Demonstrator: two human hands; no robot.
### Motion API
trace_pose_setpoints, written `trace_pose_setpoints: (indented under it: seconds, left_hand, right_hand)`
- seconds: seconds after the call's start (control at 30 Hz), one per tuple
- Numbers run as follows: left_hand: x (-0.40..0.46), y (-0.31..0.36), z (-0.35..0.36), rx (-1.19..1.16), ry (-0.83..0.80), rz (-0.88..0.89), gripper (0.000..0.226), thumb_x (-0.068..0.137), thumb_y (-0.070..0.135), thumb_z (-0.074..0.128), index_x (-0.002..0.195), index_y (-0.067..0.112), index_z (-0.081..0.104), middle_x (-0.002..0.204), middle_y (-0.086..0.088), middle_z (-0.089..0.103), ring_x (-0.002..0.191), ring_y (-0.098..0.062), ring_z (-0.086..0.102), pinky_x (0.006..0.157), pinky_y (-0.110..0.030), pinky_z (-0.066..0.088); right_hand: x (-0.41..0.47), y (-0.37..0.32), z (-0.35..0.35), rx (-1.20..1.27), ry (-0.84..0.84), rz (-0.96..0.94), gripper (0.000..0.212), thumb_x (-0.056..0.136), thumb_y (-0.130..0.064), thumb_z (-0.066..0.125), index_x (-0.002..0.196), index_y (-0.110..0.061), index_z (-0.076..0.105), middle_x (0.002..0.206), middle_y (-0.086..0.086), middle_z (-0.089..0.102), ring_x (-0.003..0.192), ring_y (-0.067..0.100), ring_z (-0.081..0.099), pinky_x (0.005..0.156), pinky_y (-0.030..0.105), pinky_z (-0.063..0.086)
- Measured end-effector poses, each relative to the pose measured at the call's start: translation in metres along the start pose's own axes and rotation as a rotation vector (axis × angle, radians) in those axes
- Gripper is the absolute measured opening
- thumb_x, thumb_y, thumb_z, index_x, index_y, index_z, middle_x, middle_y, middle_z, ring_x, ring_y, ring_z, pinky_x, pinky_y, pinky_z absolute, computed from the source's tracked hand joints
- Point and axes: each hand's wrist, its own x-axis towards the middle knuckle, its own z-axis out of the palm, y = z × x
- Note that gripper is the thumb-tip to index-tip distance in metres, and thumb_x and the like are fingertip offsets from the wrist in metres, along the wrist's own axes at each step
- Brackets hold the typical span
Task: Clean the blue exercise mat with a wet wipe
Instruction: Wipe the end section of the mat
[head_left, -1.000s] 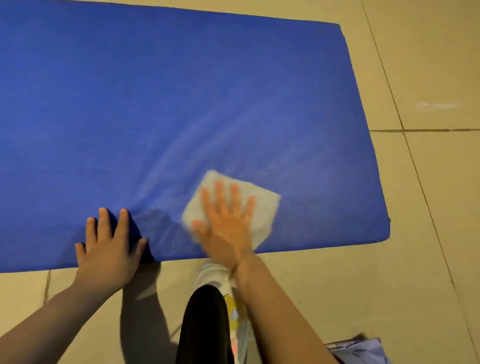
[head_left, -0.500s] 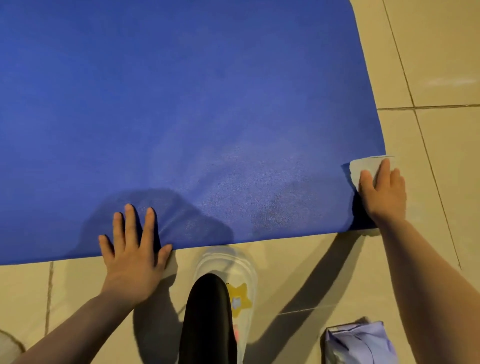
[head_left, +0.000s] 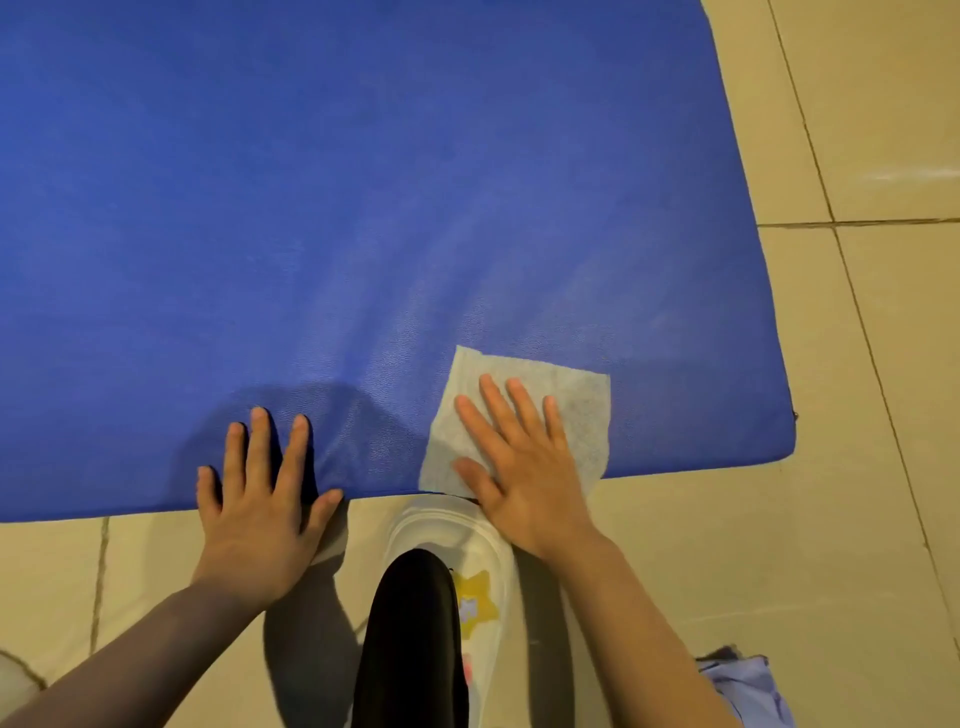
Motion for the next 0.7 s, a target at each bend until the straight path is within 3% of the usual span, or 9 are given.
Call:
trace_pose_setpoints:
  seconds: [0.07,0.2,0.3,0.4,0.5,0.63,0.7]
  left_hand:
    - [0.002,0.000,-0.003,0.009,0.010,0.015,0.076,0.096,0.069,0.014,0.151,0.019,0.027,0.155,-0.026,0.032,0.139,-0.051,0.030,0.099,-0.074,0.029]
    - [0.003,-0.005,0.002,0.020,0.030,0.011,0.075,0.097,0.068,0.014,0.151,0.018,0.029,0.155,-0.025,0.033,0.140,-0.049,0.029,0.099,-0.073,0.031]
    - [0.003,-0.007,0.010,0.016,0.084,0.011,0.076,0.098,0.067,0.013,0.151,0.016,0.031,0.155,-0.026,0.031,0.141,-0.048,0.027,0.100,-0.074,0.030]
    - [0.002,-0.006,0.016,0.019,0.113,0.028,0.078,0.098,0.066,0.012,0.150,0.011,0.032,0.154,-0.028,0.030,0.140,-0.051,0.027,0.100,-0.075,0.028]
    - [0.003,-0.006,0.017,0.008,0.127,0.042,0.078,0.098,0.066,0.012,0.151,0.011,0.031,0.155,-0.028,0.030,0.141,-0.050,0.026,0.100,-0.075,0.027]
    - [0.001,-0.006,0.019,0.005,0.149,0.023,0.077,0.099,0.066,0.012,0.151,0.012,0.030,0.155,-0.027,0.030,0.141,-0.049,0.026,0.100,-0.074,0.028]
    - [0.001,-0.007,0.018,0.002,0.150,0.041,0.077,0.099,0.066,0.012,0.151,0.012,0.030,0.155,-0.028,0.030,0.141,-0.049,0.026,0.100,-0.074,0.028]
  right_hand:
    - [-0.011,0.041,-0.010,-0.019,0.045,0.126,0.063,0.098,-0.058,0.026,0.152,-0.026,0.036,0.160,0.001,0.027,0.148,0.024,0.020,0.117,0.047,0.010]
    - [-0.042,0.141,-0.049,0.024,0.149,0.758,0.082,0.089,-0.067,0.014,0.156,-0.021,0.023,0.163,0.009,0.018,0.149,0.031,0.015,0.117,0.054,0.018]
    - [-0.053,0.164,-0.060,0.115,0.157,0.890,0.083,0.090,-0.067,0.010,0.157,-0.017,0.014,0.164,0.011,0.011,0.149,0.033,0.009,0.121,0.052,0.011]
    - [-0.042,0.138,-0.048,0.065,0.193,0.925,0.074,0.093,-0.054,0.008,0.157,-0.016,0.012,0.164,0.012,0.005,0.151,0.032,0.001,0.119,0.051,0.000]
    - [-0.029,0.096,-0.029,0.014,0.171,0.850,0.074,0.092,-0.053,0.005,0.157,-0.018,0.017,0.164,0.012,0.010,0.150,0.035,0.005,0.117,0.057,0.000]
    - [-0.004,0.025,-0.008,0.009,0.156,0.514,0.062,0.098,-0.045,0.025,0.150,-0.016,0.038,0.157,0.016,0.029,0.145,0.040,0.026,0.115,0.054,0.006]
    - [0.011,-0.013,0.002,-0.016,0.101,0.271,0.058,0.100,-0.045,0.027,0.149,-0.019,0.041,0.157,0.013,0.031,0.146,0.036,0.025,0.117,0.051,0.005]
